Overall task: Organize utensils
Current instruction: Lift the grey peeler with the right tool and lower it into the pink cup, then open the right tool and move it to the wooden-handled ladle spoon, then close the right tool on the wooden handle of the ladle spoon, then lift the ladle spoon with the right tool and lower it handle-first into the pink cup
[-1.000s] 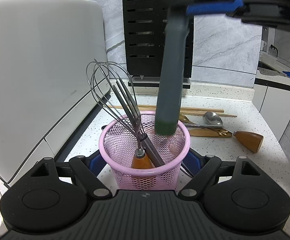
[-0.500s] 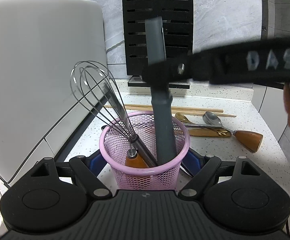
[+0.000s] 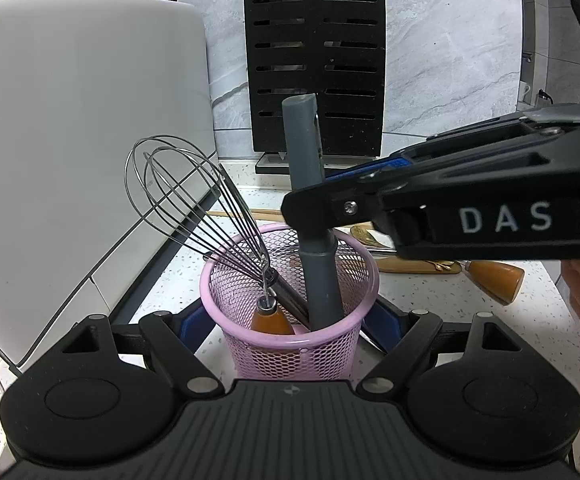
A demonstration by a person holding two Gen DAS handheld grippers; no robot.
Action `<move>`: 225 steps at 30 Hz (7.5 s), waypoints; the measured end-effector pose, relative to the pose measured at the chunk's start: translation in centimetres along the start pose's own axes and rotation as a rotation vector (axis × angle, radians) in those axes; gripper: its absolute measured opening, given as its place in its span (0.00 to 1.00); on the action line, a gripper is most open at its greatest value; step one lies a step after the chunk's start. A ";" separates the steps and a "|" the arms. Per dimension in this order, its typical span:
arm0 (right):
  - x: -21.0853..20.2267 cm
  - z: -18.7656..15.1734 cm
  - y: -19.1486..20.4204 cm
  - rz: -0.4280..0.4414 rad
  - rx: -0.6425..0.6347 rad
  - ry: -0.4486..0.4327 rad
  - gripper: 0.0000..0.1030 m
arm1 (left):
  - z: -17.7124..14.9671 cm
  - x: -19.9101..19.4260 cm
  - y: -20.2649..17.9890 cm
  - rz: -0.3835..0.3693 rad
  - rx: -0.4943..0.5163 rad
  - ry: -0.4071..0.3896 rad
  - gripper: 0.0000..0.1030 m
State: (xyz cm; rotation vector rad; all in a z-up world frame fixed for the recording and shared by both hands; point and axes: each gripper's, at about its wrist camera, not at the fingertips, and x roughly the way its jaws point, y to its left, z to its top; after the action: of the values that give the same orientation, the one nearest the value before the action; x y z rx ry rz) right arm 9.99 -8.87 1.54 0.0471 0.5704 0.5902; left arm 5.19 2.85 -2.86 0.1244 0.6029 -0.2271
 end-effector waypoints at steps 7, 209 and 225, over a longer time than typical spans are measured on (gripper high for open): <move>-1.7 0.4 -0.6 0.004 0.005 0.007 0.30 | 0.0 0.0 0.0 0.001 0.000 0.000 0.93; -5.5 2.6 1.0 -0.169 -0.147 -0.316 0.00 | 0.3 0.1 0.0 -0.005 -0.004 0.005 0.90; -5.1 -0.9 2.2 -0.113 -0.316 -0.209 0.00 | 0.4 0.1 0.1 -0.004 -0.006 0.005 0.90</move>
State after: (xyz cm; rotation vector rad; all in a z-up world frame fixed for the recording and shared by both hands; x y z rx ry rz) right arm 4.91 -9.87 3.71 -0.2189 0.2709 0.5513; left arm 5.46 2.89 -2.59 0.1184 0.6089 -0.2292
